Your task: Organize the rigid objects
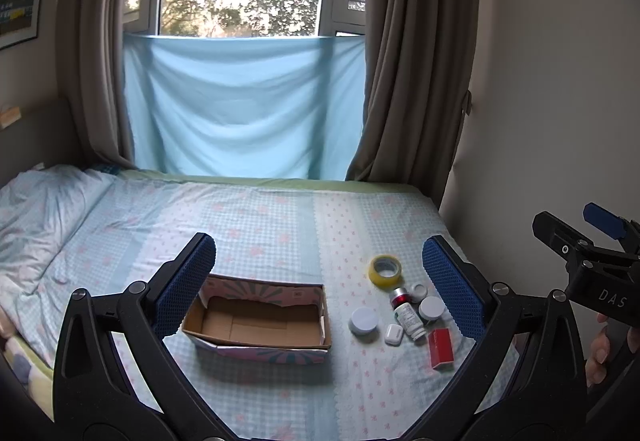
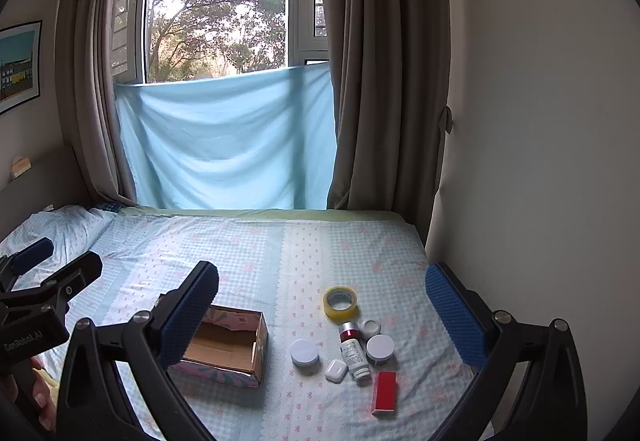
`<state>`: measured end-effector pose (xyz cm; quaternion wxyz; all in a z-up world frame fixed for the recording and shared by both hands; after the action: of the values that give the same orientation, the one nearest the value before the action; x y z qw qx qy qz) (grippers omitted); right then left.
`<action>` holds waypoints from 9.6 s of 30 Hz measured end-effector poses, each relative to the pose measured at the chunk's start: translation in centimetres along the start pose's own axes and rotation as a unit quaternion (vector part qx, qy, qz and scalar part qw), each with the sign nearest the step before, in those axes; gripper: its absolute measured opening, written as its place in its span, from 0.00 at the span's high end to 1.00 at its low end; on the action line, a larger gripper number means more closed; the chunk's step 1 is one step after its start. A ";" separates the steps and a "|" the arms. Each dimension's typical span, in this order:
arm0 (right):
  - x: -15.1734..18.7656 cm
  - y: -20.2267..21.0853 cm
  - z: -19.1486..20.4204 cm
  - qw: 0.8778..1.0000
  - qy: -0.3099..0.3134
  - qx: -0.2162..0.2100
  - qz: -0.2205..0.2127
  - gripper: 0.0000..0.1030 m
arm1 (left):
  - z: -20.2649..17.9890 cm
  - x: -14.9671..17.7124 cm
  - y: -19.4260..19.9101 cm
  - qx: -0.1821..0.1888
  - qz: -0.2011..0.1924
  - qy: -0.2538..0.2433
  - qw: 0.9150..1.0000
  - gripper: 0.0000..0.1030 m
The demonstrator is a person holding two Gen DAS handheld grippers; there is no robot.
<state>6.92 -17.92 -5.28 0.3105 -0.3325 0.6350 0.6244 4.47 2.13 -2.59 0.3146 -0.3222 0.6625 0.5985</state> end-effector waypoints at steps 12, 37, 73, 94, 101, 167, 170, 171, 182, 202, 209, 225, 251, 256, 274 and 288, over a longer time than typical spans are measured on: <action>0.0 0.1 0.6 1.000 -0.012 0.005 0.015 0.00 | 1.4 -0.7 -0.5 0.001 0.024 -0.014 1.000 0.00; 10.6 -14.0 -8.8 0.962 -0.107 0.106 0.227 0.00 | -7.5 7.1 -28.3 0.072 0.303 -0.106 0.944 0.00; 34.5 -40.4 -13.9 0.853 -0.093 0.079 0.508 0.60 | -14.3 27.9 -56.6 0.018 0.522 -0.221 0.824 0.33; 26.5 -33.1 -13.4 0.881 -0.119 0.086 0.450 0.62 | -14.6 17.8 -47.2 0.049 0.438 -0.203 0.875 0.34; 19.7 -28.9 -12.6 0.904 -0.100 0.089 0.407 0.62 | -9.7 11.1 -41.4 0.055 0.379 -0.176 0.907 0.34; 22.1 -45.3 22.7 0.837 0.061 -0.144 0.524 0.62 | 20.3 21.2 -52.1 -0.021 0.548 -0.055 0.835 0.34; 21.9 -45.0 23.2 0.838 0.070 -0.155 0.518 0.61 | 20.4 20.6 -52.1 -0.019 0.545 -0.044 0.837 0.26; 21.8 -44.9 23.3 0.842 0.078 -0.153 0.511 0.53 | 20.4 20.3 -52.1 -0.017 0.542 -0.042 0.839 0.00; 21.2 -42.1 22.5 0.857 0.071 -0.157 0.486 0.00 | 21.3 18.1 -50.0 -0.016 0.522 -0.027 0.852 0.00; 15.7 -31.4 22.8 0.896 0.046 -0.119 0.426 0.00 | 22.2 9.9 -34.1 -0.014 0.415 -0.012 0.910 0.00; 13.8 -25.4 19.2 0.916 -0.010 -0.070 0.395 0.00 | 20.8 7.7 -28.6 0.016 0.372 -0.023 0.928 0.00; 12.2 -16.0 4.3 0.934 -0.148 0.071 0.317 0.00 | 8.6 4.9 -26.6 0.092 0.320 -0.091 0.939 0.00; 16.3 -30.3 -16.6 0.889 -0.280 0.063 0.358 0.00 | -16.5 9.4 -46.3 0.118 0.422 -0.192 0.878 0.00; 18.6 -34.7 -18.2 0.873 -0.301 0.062 0.378 0.00 | -18.2 11.3 -52.4 0.097 0.439 -0.207 0.869 0.00; 24.3 -44.2 -18.1 0.846 -0.336 0.071 0.408 0.00 | -21.1 17.5 -65.9 0.049 0.448 -0.269 0.851 0.00; 24.5 -48.5 -17.4 0.848 -0.315 0.074 0.421 0.22 | -23.6 19.3 -68.8 0.077 0.437 -0.306 0.842 0.00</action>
<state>32.15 -36.15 -53.07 0.2251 0.2049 0.6261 0.7178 47.57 -27.54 -56.67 0.2309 0.2262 0.6486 0.6891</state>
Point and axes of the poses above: each gripper's, at about its wrist camera, not at the fingertips, and y roughly against the way its jaws point, z to its left, x to its underside, the point moved 5 cm from there along -y, roughly the way its jaws point, and after that the axes turned 8 degrees about z, right-handed, at the moved point
